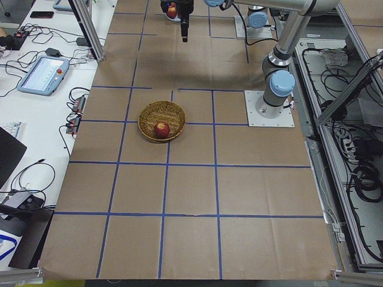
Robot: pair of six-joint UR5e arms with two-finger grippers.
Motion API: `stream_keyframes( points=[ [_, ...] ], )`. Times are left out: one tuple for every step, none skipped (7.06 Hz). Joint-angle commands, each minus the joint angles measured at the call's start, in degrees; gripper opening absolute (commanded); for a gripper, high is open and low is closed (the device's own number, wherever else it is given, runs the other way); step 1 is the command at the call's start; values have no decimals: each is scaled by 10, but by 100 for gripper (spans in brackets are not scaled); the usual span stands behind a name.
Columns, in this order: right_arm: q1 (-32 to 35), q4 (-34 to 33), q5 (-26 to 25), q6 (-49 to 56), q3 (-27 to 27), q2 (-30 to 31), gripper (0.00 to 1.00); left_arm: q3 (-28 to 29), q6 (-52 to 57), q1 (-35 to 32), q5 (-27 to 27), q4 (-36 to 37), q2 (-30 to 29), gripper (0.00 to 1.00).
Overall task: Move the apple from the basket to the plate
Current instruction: 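Lower the apple onto the white plate and open the right gripper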
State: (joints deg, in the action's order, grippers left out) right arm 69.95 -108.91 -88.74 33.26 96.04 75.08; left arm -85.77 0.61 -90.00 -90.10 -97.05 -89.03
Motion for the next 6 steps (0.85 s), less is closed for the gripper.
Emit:
stream_keyframes(
  points=[
    [-45, -70, -3, 76, 51, -5, 36, 0, 0, 0, -1, -1, 0, 99],
    [-50, -95, -2, 80, 66, -6, 36, 1, 0, 0, 0, -1, 0, 99],
    [-50, -119, -2, 79, 71, -12, 36, 0, -1, -2, 0, -1, 0, 99],
    [-50, -122, 0, 78, 71, -17, 36, 0, 0, -1, -1, -1, 0, 99],
    [-49, -122, -2, 78, 71, -24, 38, 2, 0, 1, -2, -1, 1, 99],
    [-49, -122, -3, 77, 71, -27, 54, 9, 0, 2, 0, 0, -1, 99]
  ],
)
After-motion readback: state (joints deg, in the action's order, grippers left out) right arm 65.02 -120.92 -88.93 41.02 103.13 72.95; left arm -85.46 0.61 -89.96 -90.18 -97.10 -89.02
